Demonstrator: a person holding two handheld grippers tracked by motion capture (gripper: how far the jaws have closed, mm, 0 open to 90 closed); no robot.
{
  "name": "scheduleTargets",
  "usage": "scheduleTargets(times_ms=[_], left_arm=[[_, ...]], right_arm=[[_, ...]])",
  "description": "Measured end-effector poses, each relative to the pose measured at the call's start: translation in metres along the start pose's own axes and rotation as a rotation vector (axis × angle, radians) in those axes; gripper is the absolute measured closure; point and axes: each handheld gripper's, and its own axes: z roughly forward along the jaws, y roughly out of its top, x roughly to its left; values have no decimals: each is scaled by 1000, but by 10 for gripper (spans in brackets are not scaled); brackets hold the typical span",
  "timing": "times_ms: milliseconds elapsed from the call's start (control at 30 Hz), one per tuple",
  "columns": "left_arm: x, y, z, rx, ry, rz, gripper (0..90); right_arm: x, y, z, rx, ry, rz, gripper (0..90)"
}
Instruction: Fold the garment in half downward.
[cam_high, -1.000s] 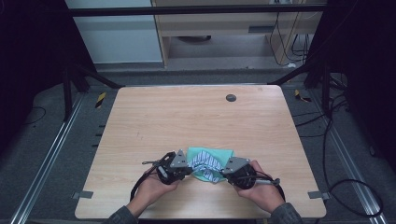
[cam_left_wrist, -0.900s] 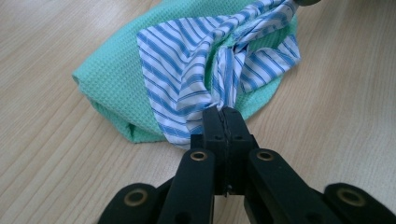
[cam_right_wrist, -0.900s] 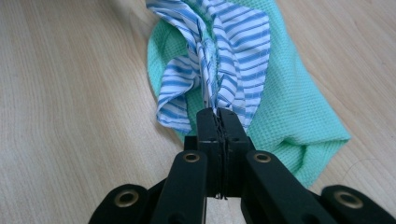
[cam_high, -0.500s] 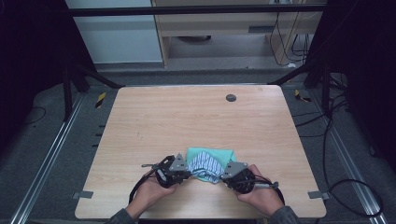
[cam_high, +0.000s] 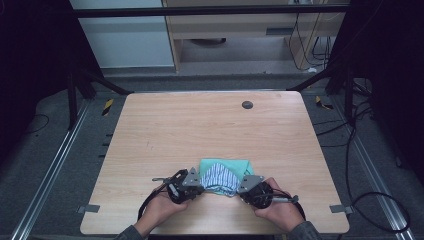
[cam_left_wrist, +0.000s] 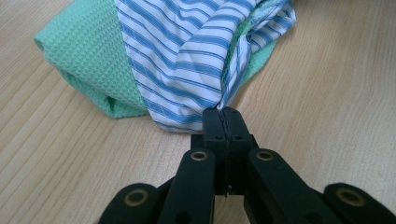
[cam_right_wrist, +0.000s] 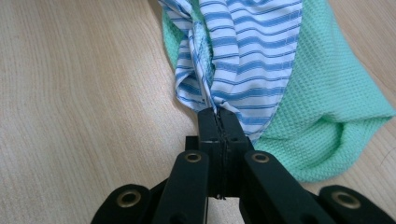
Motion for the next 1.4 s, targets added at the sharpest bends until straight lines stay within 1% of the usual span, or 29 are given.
scheduleTargets(times_ms=[100, 133, 167, 200, 233, 267, 300, 333, 367, 433, 467, 500, 600, 633, 767, 867, 1000, 1100, 1200, 1233, 1267, 1300, 1333, 1400], left_arm=[[-1, 0, -2, -22, 9, -14, 900], [-2, 0, -3, -35, 14, -24, 894], [-2, 0, -4, -49, 25, -38, 837], [-3, 0, -6, -60, 30, -53, 768], [-4, -1, -7, -76, 28, -70, 710], [-4, -1, -9, -96, 37, -87, 642], [-4, -2, -12, -110, 46, -101, 557], [-4, -2, -15, -125, 52, -120, 473], [-4, -3, -17, -140, 53, -138, 421], [-2, -5, -22, -151, 51, -167, 345], [-1, -6, -25, -164, 56, -178, 321], [0, -7, -28, -167, 68, -180, 298], [8, -12, -33, -169, 106, -212, 218], [13, -14, -34, -170, 120, -226, 205], [32, -25, -36, -151, 157, -277, 175], [43, -32, -38, -142, 180, -304, 167], [57, -39, -40, -119, 212, -321, 150], [67, -45, -41, -117, 256, -344, 148], [79, -50, -41, -101, 274, -371, 118], [83, -52, -41, -98, 280, -384, 112], [88, -55, -42, -96, 288, -391, 104], [93, -58, -42, -102, 300, -413, 99], [96, -60, -42, -102, 307, -422, 87], [102, -65, -42, -108, 321, -441, 75]], right_arm=[[-1, -1, -1, -3, 11, 7, 891], [-1, -1, -1, -7, 20, 21, 857], [-1, -1, -2, -14, 25, 35, 806], [-1, -2, -3, -38, 29, 38, 735], [-1, -3, -5, -53, 33, 51, 641], [-1, -3, -6, -61, 32, 58, 558], [-1, -4, -8, -64, 22, 70, 503], [-1, -6, -10, -74, 22, 84, 452], [-1, -7, -12, -77, 22, 95, 413], [-2, -11, -16, -78, 13, 113, 357], [-2, -14, -19, -85, -3, 118, 319], [-3, -16, -20, -87, -21, 124, 281], [-9, -25, -26, -95, -71, 152, 207], [-12, -28, -27, -97, -91, 165, 195], [-26, -38, -29, -90, -141, 232, 170], [-37, -44, -29, -81, -158, 277, 150], [-49, -52, -27, -60, -179, 326, 127], [-59, -55, -25, -60, -197, 380, 120], [-69, -57, -21, -54, -199, 445, 96], [-73, -58, -20, -50, -210, 464, 92], [-77, -58, -19, -46, -224, 474, 85], [-80, -58, -18, -44, -239, 487, 80], [-87, -59, -16, -52, -259, 512, 79], [-92, -60, -15, -70, -267, 554, 75]])
